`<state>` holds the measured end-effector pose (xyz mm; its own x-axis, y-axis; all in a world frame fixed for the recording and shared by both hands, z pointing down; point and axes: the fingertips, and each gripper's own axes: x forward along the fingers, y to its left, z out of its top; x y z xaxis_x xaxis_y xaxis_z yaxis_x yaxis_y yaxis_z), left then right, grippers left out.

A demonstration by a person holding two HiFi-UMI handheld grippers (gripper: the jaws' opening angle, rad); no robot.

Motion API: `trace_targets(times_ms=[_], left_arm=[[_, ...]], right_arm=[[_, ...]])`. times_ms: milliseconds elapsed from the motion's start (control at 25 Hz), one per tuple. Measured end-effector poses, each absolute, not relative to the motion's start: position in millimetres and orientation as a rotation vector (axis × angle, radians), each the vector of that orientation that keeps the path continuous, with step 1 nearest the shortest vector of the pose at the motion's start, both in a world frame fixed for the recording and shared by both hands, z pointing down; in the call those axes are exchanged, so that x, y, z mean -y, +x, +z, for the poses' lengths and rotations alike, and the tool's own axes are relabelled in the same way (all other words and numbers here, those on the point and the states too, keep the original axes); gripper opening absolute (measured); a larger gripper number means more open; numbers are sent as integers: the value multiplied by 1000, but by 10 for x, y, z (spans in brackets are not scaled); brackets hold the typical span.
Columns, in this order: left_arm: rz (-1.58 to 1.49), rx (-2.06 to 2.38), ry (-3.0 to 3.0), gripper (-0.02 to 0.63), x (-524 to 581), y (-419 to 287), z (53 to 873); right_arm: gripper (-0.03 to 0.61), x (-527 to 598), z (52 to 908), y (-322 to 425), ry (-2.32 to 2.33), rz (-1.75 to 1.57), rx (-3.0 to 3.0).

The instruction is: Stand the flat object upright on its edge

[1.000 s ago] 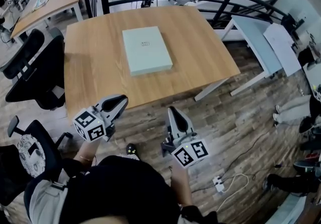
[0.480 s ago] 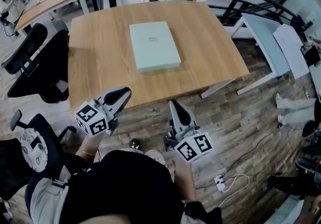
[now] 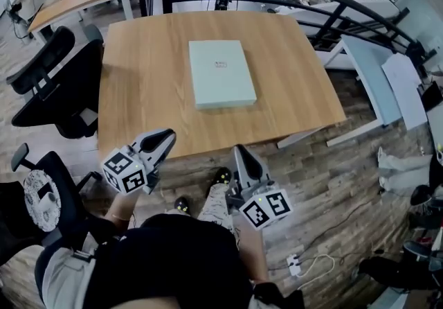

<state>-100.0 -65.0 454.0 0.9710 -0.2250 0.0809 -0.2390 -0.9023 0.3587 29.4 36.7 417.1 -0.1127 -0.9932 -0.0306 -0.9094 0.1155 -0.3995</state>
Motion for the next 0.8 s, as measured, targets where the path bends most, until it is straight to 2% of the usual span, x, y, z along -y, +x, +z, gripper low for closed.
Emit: trace_targets(times_ms=[800], left_arm=[[20, 568, 2746, 44, 1468, -552, 4381]], right_arm=[[31, 658, 4157, 973, -1723, -423, -2263]])
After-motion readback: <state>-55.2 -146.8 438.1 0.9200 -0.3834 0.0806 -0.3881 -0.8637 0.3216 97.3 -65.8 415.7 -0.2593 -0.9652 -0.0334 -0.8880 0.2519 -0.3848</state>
